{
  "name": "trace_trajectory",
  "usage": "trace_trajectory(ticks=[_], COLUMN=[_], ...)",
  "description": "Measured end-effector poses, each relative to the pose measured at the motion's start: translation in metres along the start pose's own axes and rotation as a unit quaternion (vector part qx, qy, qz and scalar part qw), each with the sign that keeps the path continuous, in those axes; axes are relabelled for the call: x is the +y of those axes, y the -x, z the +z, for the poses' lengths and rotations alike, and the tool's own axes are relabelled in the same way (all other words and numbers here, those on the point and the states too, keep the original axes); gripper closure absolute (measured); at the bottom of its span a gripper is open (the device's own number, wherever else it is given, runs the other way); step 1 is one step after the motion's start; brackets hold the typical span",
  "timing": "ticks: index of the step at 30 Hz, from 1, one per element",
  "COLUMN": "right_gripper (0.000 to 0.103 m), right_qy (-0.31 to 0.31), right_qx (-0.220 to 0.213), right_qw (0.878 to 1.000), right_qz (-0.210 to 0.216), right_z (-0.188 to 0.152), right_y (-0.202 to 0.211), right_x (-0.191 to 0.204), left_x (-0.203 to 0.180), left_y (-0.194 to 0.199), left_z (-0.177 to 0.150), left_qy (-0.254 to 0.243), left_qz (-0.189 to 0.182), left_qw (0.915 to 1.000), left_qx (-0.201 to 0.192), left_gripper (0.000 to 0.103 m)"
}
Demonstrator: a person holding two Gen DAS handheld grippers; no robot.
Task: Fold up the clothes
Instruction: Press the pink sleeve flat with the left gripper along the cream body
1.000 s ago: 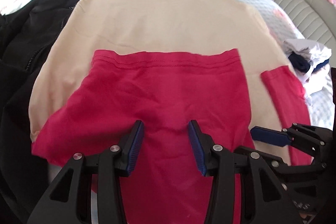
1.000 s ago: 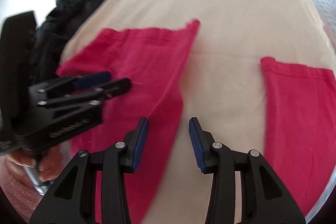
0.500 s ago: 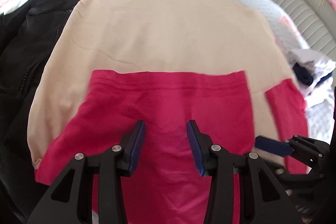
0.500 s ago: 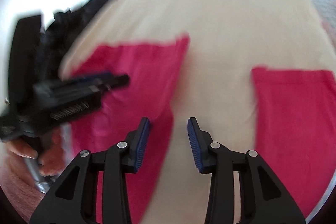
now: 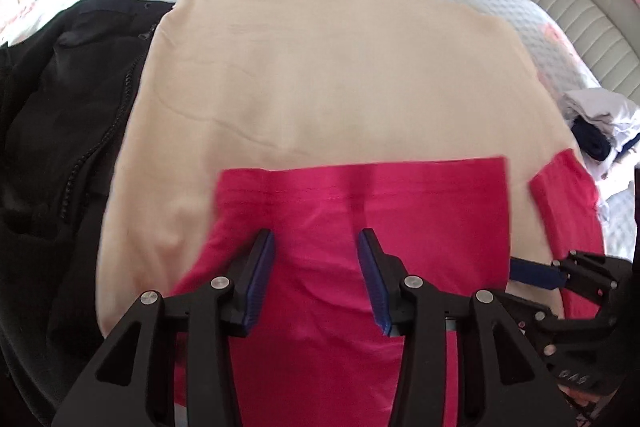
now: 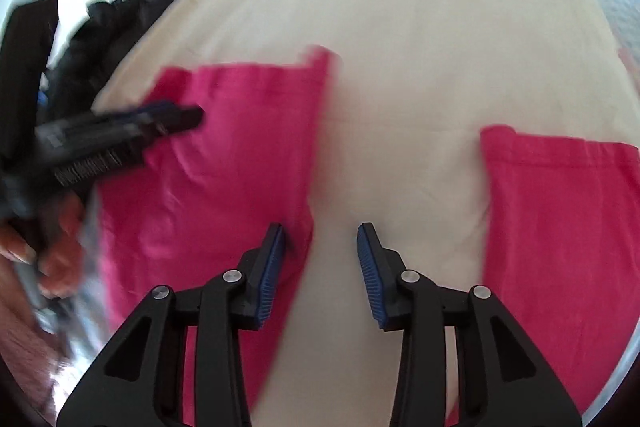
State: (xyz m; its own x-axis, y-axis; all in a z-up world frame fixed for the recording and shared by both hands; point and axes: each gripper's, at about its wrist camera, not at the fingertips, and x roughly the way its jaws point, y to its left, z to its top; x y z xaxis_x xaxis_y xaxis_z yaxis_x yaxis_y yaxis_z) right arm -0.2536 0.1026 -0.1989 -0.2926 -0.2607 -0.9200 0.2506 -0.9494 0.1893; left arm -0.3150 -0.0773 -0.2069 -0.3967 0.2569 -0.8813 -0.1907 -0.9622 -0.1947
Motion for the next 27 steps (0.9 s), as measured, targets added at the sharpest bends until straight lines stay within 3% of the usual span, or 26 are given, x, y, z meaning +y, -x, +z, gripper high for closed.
trace_trajectory(ticks=[4,6,8,11,13,15,19,22,25,27], right_gripper=[0.065,0.064,0.064,0.064,0.064,0.064,0.064,0.064,0.064,0.064], right_qy=[-0.017,-0.021,-0.020,-0.014,-0.014,-0.021,-0.019,-0.014,-0.015,-0.026], right_qx=[-0.029,-0.042,-0.026,0.004,0.009,0.000,-0.028,-0.042,-0.049,-0.043], right_qw=[0.999,0.999,0.999,1.000,1.000,1.000,0.999,0.999,0.999,0.998], right_qz=[-0.006,0.000,0.000,-0.016,-0.016,-0.002,0.016,0.002,-0.020,-0.030], right_z=[0.000,0.004,0.008,0.000,-0.006,-0.014,-0.036,-0.068,-0.103,-0.126], right_y=[0.017,0.020,0.011,0.007,0.015,0.034,0.077,0.105,0.130,0.130], right_x=[-0.003,-0.003,-0.003,-0.001,0.001,0.000,0.005,0.001,-0.012,-0.020], left_x=[0.017,0.014,0.015,0.022,0.013,-0.005,-0.046,-0.060,-0.066,-0.069], left_y=[0.019,0.020,0.004,0.000,0.021,0.044,0.066,0.071,0.076,0.080], left_z=[0.009,0.011,0.011,0.010,0.006,-0.009,-0.057,-0.095,-0.125,-0.144], left_qy=[0.047,0.038,0.029,0.039,0.048,0.043,-0.004,-0.031,0.008,0.036], left_qz=[-0.036,-0.033,0.003,0.014,-0.024,-0.059,-0.055,-0.044,-0.038,-0.035], left_qw=[0.9977,0.9980,0.9996,0.9991,0.9984,0.9965,0.9976,0.9982,0.9982,0.9971], left_qx=[-0.034,-0.037,-0.005,0.009,-0.020,-0.041,-0.042,-0.027,-0.045,-0.058], left_gripper=[0.057,0.055,0.054,0.056,0.053,0.050,0.050,0.050,0.051,0.057])
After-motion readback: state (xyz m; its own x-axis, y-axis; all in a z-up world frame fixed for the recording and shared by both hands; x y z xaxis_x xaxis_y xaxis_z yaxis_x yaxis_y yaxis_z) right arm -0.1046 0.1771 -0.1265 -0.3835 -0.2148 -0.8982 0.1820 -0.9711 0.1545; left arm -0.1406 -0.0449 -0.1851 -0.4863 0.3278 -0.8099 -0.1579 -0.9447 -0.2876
